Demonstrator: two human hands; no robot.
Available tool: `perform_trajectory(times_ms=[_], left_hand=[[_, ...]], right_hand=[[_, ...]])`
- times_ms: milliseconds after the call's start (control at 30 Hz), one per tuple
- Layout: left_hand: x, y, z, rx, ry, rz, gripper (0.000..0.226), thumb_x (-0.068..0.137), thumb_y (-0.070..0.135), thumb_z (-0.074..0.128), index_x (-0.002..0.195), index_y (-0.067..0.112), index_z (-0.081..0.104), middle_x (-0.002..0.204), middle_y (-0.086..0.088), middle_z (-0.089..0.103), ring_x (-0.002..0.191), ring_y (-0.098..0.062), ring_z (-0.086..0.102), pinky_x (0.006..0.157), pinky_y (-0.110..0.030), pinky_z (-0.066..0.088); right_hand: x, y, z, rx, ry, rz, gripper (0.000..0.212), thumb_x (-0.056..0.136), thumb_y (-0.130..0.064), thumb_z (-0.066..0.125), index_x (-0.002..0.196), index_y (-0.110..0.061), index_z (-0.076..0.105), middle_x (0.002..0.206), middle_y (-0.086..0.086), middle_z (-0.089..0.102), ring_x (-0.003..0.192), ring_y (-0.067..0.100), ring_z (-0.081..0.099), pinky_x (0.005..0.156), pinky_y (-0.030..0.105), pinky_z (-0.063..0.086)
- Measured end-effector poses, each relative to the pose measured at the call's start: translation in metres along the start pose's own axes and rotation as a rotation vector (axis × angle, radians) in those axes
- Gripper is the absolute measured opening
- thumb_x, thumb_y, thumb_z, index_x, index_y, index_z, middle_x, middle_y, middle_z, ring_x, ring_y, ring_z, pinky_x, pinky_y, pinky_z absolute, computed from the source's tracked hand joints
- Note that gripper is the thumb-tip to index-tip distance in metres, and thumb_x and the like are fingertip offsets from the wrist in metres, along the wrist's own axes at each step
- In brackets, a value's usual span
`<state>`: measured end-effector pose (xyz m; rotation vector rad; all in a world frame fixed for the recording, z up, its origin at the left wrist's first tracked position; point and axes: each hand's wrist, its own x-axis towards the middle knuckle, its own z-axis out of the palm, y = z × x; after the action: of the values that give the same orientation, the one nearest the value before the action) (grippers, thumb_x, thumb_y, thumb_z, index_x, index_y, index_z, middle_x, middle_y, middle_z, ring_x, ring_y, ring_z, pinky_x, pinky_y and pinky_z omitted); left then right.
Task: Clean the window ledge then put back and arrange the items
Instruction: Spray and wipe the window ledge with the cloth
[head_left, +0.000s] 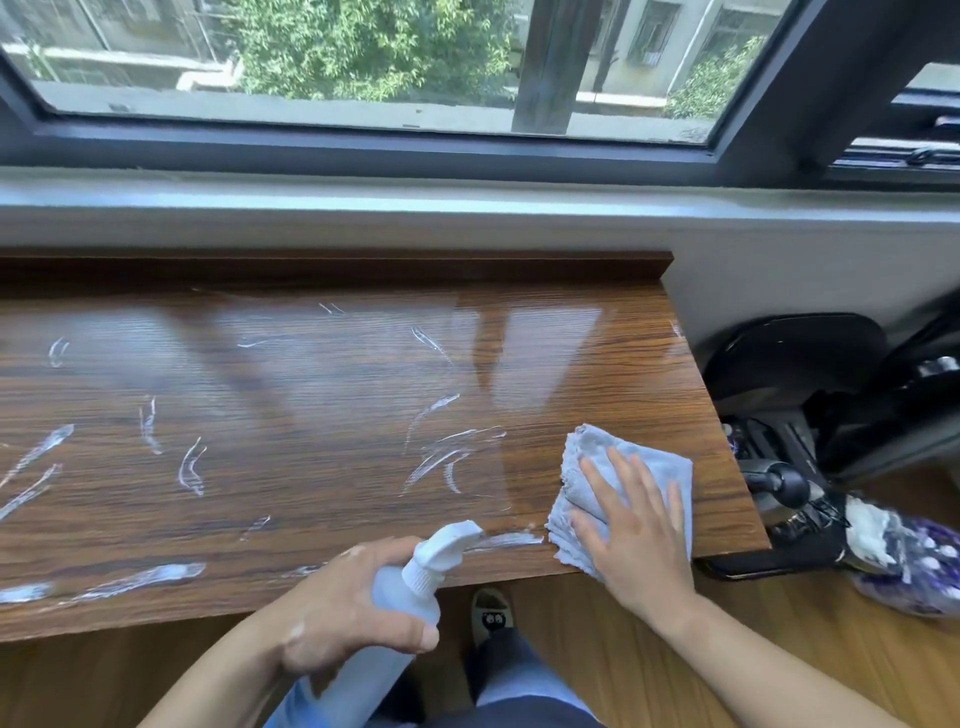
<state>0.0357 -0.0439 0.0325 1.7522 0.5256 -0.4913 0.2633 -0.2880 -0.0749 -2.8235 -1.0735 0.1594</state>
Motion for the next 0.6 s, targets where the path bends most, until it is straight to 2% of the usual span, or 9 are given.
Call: perform_trajectory(times_ms=[67, 167, 267, 333, 433, 500, 600], left_hand=[[-0.010, -0.006, -0.003, -0.041, 0.042, -0.006, 0.069, 0.057, 0.059, 0.078, 0.124, 0.050, 0.064, 0.123, 0.019, 0.069, 0.117, -0.005, 0.060, 0.107, -0.036, 0.042], [-0.019, -0.014, -0.006, -0.071, 0.087, -0.020, 0.071, 0.056, 0.064, 0.078, 0.125, 0.054, 0.062, 0.122, 0.023, 0.068, 0.116, -0.004, 0.059, 0.108, -0.038, 0.042], [-0.023, -0.019, -0.007, -0.053, 0.093, -0.023, 0.079, 0.055, 0.066, 0.079, 0.131, 0.053, 0.059, 0.132, 0.023, 0.063, 0.123, -0.003, 0.055, 0.115, -0.044, 0.037], [-0.023, -0.017, -0.006, -0.057, 0.088, 0.020, 0.074, 0.056, 0.062, 0.079, 0.128, 0.052, 0.062, 0.122, 0.023, 0.068, 0.114, 0.000, 0.059, 0.111, -0.037, 0.041], [-0.027, -0.013, -0.007, -0.071, 0.084, 0.066, 0.064, 0.059, 0.056, 0.077, 0.122, 0.049, 0.065, 0.107, 0.016, 0.073, 0.099, -0.005, 0.063, 0.097, -0.029, 0.044], [-0.028, -0.013, -0.009, -0.092, 0.088, 0.067, 0.062, 0.060, 0.054, 0.078, 0.120, 0.044, 0.067, 0.099, 0.010, 0.074, 0.090, -0.008, 0.062, 0.093, -0.033, 0.047], [-0.027, -0.013, -0.009, -0.115, 0.086, 0.055, 0.060, 0.062, 0.049, 0.079, 0.120, 0.041, 0.067, 0.095, 0.010, 0.073, 0.085, -0.006, 0.061, 0.089, -0.035, 0.048]], right_hand=[[-0.011, -0.030, 0.008, -0.013, 0.017, -0.047, 0.061, 0.095, -0.059, 0.035, 0.152, -0.039, 0.031, 0.163, -0.005, 0.025, 0.152, 0.023, 0.018, 0.117, 0.062, 0.017], [-0.007, -0.072, 0.016, -0.008, 0.027, -0.090, 0.059, 0.095, -0.058, 0.036, 0.149, -0.036, 0.041, 0.159, -0.002, 0.034, 0.148, 0.025, 0.026, 0.116, 0.062, 0.018], [0.038, -0.076, 0.011, 0.023, 0.025, 0.034, 0.064, 0.091, -0.064, 0.027, 0.148, -0.038, 0.041, 0.158, -0.002, 0.036, 0.148, 0.021, 0.025, 0.116, 0.061, 0.017], [0.077, -0.064, -0.002, 0.066, -0.029, 0.173, 0.064, 0.093, -0.066, 0.023, 0.151, -0.041, 0.033, 0.162, -0.001, 0.027, 0.151, 0.019, 0.017, 0.119, 0.060, 0.010], [0.101, -0.057, -0.014, 0.101, -0.069, 0.260, 0.058, 0.099, -0.061, 0.033, 0.154, -0.042, 0.025, 0.165, -0.003, 0.016, 0.152, 0.019, 0.008, 0.120, 0.059, 0.004], [0.083, -0.059, -0.010, 0.064, -0.043, 0.217, 0.057, 0.099, -0.059, 0.033, 0.153, -0.041, 0.027, 0.164, 0.000, 0.020, 0.152, 0.020, 0.011, 0.119, 0.059, 0.006], [0.026, -0.067, 0.004, 0.003, 0.007, 0.083, 0.061, 0.094, -0.060, 0.030, 0.150, -0.037, 0.038, 0.160, 0.001, 0.032, 0.150, 0.022, 0.022, 0.117, 0.061, 0.017]])
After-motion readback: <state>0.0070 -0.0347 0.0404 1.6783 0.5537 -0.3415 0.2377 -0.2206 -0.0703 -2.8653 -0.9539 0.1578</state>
